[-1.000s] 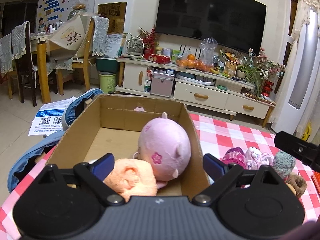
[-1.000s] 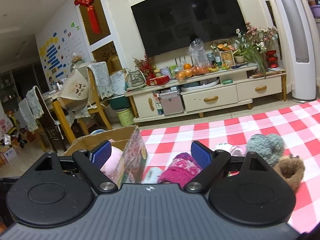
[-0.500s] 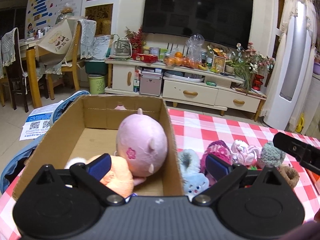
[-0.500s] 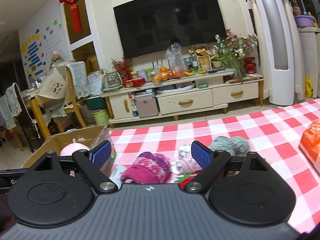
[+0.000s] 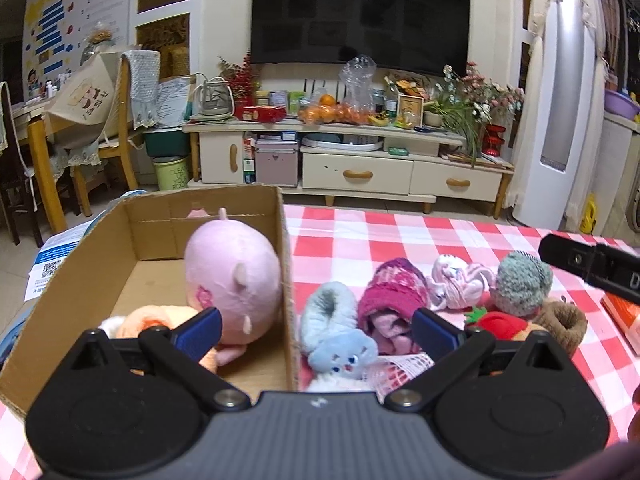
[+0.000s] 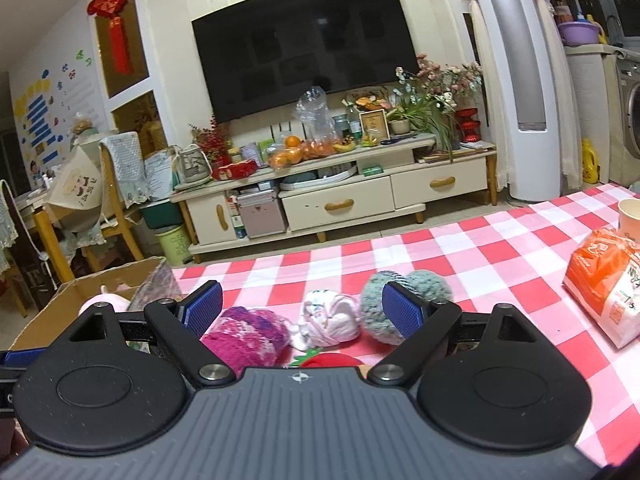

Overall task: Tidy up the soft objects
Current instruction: 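Move both tools back over the remaining toys on the table, then grasp the brown fuzzy toy with the right gripper while the left grasps the red-and-tan strawberry plush, then carry the brown toy and strawberry plush into the box and open both grippers, then move both tools back from the box over the remaining toys, then grasp the pink knitted hat with the left gripper while the right grasps the green fuzzy ball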

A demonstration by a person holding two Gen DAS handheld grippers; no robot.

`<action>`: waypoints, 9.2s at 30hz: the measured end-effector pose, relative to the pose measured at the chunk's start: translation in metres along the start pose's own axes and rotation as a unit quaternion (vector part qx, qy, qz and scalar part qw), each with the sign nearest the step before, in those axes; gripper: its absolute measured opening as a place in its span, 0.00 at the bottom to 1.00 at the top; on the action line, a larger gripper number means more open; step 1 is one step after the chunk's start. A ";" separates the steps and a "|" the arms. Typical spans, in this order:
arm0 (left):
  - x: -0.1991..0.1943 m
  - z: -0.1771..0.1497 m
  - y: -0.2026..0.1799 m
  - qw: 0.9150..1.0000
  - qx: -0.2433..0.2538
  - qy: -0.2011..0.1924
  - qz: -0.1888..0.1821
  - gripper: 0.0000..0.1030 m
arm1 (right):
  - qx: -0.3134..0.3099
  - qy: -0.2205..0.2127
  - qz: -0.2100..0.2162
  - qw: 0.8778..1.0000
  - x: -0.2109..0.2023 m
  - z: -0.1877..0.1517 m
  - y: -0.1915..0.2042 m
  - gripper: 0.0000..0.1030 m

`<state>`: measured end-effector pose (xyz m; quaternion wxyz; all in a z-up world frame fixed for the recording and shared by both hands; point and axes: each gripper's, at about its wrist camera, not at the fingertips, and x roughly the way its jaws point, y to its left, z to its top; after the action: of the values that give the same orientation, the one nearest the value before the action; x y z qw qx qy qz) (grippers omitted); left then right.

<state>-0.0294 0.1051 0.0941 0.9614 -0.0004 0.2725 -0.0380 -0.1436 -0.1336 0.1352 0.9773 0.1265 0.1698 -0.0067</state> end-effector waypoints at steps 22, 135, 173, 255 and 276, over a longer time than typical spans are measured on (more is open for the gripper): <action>0.000 -0.016 -0.054 0.996 0.071 0.004 -0.053 0.99 | 0.010 0.004 -0.038 0.999 -0.008 -0.012 -0.011 1.00; -0.025 0.012 -0.019 0.986 -0.016 -0.066 -0.151 0.82 | 0.082 0.077 0.131 0.985 0.002 -0.007 -0.038 0.29; -0.008 -0.006 0.110 0.996 -0.055 0.045 0.051 0.84 | -0.104 0.194 0.288 0.932 0.146 -0.016 0.170 0.40; -0.003 0.003 0.059 0.978 -0.004 -0.153 0.139 0.98 | 0.008 0.096 0.031 0.995 0.092 -0.034 0.010 0.98; 0.008 0.008 -0.029 0.994 0.063 -0.087 -0.005 0.99 | 0.049 0.082 -0.012 0.995 0.122 -0.030 -0.025 1.00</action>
<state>-0.0201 0.0755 0.0971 0.9794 0.0550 0.1850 -0.0601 -0.0403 -0.1461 0.0612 0.9526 0.1726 0.2501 -0.0162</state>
